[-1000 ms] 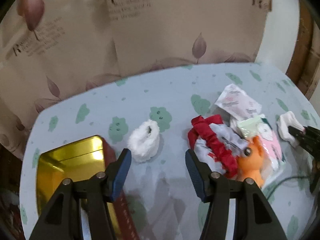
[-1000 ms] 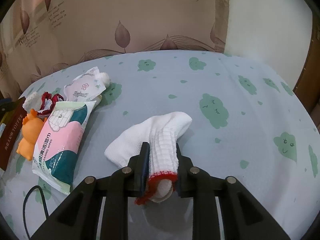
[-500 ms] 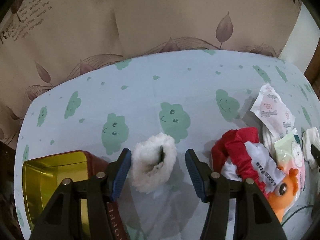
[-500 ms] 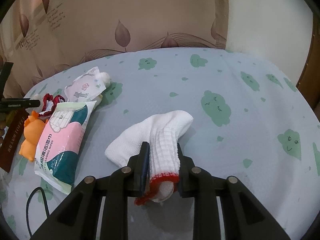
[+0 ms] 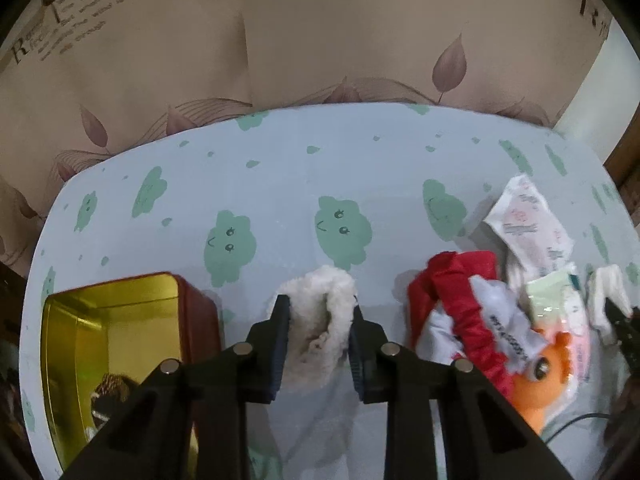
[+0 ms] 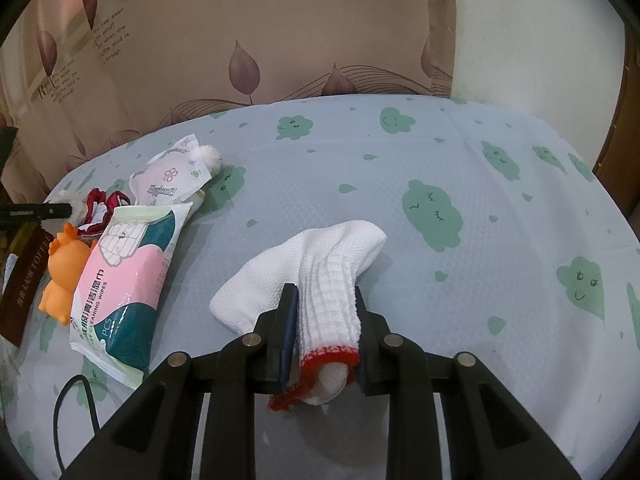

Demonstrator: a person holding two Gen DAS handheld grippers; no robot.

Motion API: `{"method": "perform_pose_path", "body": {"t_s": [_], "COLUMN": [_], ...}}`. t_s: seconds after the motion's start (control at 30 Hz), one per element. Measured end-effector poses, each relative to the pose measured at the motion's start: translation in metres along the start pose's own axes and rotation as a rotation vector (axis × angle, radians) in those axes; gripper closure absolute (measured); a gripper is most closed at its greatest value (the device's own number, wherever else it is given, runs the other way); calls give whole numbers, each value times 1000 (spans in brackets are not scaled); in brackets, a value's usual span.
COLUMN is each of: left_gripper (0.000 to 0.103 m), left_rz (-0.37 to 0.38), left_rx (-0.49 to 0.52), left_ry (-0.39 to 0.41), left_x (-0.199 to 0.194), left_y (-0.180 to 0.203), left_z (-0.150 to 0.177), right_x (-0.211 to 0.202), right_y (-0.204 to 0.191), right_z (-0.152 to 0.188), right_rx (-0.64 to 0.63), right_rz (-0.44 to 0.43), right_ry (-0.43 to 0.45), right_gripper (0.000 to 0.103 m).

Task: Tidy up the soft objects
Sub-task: 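Lower the white fluffy sock into the tin box and open the left tool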

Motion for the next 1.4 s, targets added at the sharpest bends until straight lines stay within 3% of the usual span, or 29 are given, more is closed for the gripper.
{"method": "perform_pose_path", "body": {"t_s": [0.13,0.7,0.93,1.4], "left_gripper": [77,77,77,77], "left_rz": [24,-62,-108,-200], "left_rx": [-40,-32,-26,-118], "left_ry": [16,68,83,73], "left_x": [-18,-68,-87,-93], "left_y": [-1,-18,-41,-110], "left_z": [1,7,11,29], "right_x": [0,0,0,0], "right_y": [0,2,3,3], "right_z": [0,1,1,0], "right_rx": [2,15,18,12], "right_rz": [-1,-11,-14,-8], "right_ry": [0,-1,-2,-2], "right_gripper": [79,78,78,78]}}
Point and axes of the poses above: each gripper's, at about its wrist camera, not at the fingertips, and x roughly the way its jaws point, y to its right, z to its underside, the point moved 4 cm from there along x, roughly the way its jaws point, and after that the axes turned 8 degrees about y, right-handed, at the moved point
